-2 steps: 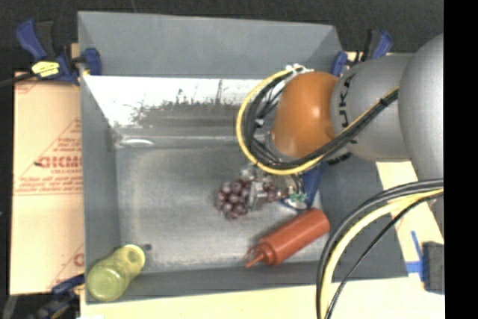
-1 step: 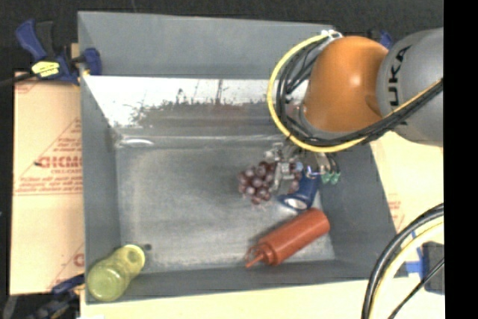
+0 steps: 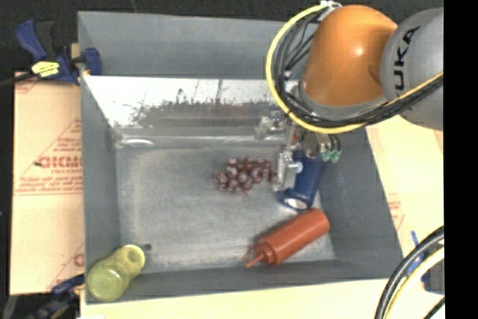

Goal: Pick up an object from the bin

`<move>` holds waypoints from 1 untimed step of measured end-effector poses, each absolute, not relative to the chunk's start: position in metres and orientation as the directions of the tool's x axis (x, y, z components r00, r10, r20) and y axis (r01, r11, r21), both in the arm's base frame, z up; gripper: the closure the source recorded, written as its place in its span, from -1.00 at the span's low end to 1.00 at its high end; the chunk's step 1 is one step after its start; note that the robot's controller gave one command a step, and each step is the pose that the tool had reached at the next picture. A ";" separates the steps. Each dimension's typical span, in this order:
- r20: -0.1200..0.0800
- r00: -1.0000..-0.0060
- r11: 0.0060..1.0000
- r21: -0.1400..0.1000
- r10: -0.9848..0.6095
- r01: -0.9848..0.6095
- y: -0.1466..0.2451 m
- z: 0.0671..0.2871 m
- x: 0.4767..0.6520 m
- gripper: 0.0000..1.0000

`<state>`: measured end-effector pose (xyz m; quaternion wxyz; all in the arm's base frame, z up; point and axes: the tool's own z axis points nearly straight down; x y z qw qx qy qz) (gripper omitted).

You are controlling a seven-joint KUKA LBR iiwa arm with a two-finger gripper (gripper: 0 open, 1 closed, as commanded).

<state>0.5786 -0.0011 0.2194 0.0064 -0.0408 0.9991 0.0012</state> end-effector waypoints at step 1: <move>-0.012 -0.997 0.997 0.002 -0.081 -0.081 -0.001 0.219 0.578 -1.00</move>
Offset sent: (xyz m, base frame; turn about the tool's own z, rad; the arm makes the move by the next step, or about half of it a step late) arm -0.0060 -0.0032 -0.0718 -0.1229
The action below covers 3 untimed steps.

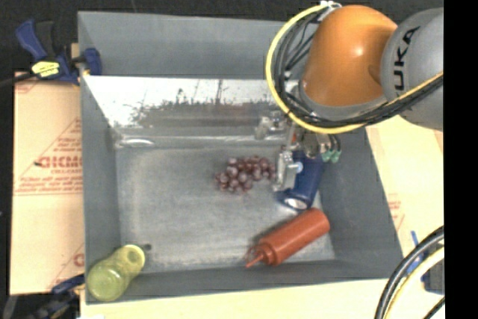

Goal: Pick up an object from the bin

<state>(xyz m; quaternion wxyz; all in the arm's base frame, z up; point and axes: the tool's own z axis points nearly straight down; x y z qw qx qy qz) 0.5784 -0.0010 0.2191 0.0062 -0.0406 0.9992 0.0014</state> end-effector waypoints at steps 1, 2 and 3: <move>-0.014 -0.979 0.979 0.000 -0.202 -0.202 -0.005 0.146 0.573 -1.00; -0.021 -0.979 0.979 0.001 -0.203 -0.203 0.024 0.125 0.588 -1.00; -0.023 -0.976 0.976 -0.001 -0.217 -0.217 0.021 0.123 0.588 -1.00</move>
Offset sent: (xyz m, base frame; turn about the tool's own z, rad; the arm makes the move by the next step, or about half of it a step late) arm 0.0089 0.0246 -0.0941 -0.1210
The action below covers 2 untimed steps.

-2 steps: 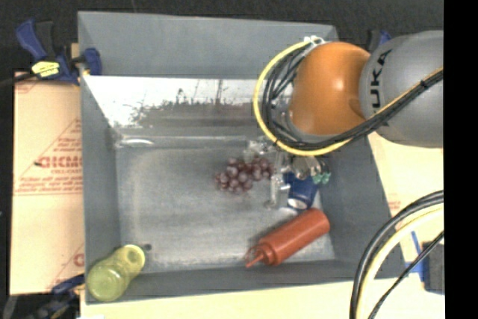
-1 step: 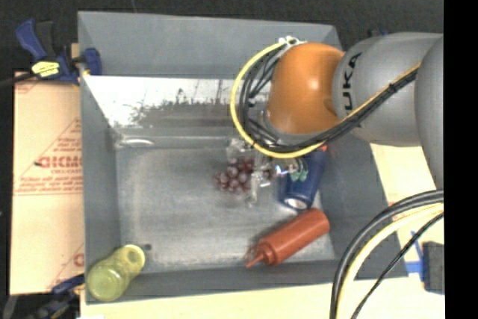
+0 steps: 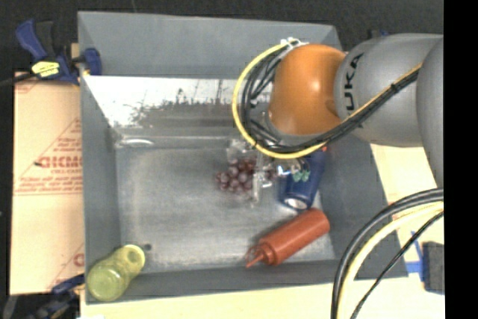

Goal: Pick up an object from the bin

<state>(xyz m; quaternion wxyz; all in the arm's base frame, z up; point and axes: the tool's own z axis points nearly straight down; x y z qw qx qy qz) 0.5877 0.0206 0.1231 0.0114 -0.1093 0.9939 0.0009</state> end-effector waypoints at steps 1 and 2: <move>-0.020 -0.957 0.957 -0.006 -0.290 -0.290 0.016 0.116 0.590 -1.00; -0.022 -0.945 0.945 -0.005 -0.327 -0.327 -0.028 0.137 0.566 -1.00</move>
Offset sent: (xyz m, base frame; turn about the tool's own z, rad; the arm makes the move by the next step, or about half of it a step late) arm -0.0259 -0.0528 0.0164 -0.1150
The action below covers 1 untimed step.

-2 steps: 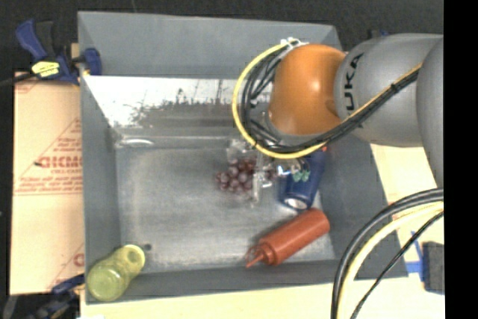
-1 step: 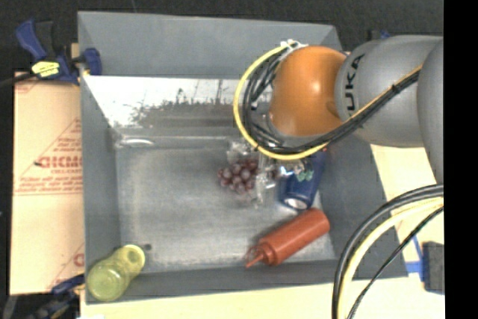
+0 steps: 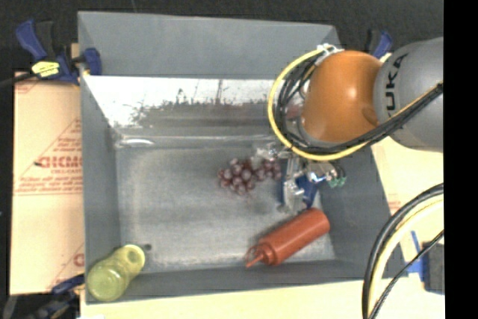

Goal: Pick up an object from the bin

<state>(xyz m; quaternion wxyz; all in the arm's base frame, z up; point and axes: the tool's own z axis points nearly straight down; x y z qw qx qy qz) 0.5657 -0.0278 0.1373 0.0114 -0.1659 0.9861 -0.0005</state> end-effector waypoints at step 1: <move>-0.034 -0.896 0.896 -0.012 -0.444 -0.444 -0.002 0.073 0.590 -1.00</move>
Offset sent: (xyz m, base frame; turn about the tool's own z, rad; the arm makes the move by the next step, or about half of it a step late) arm -0.0086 -0.0294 -0.0638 -0.1839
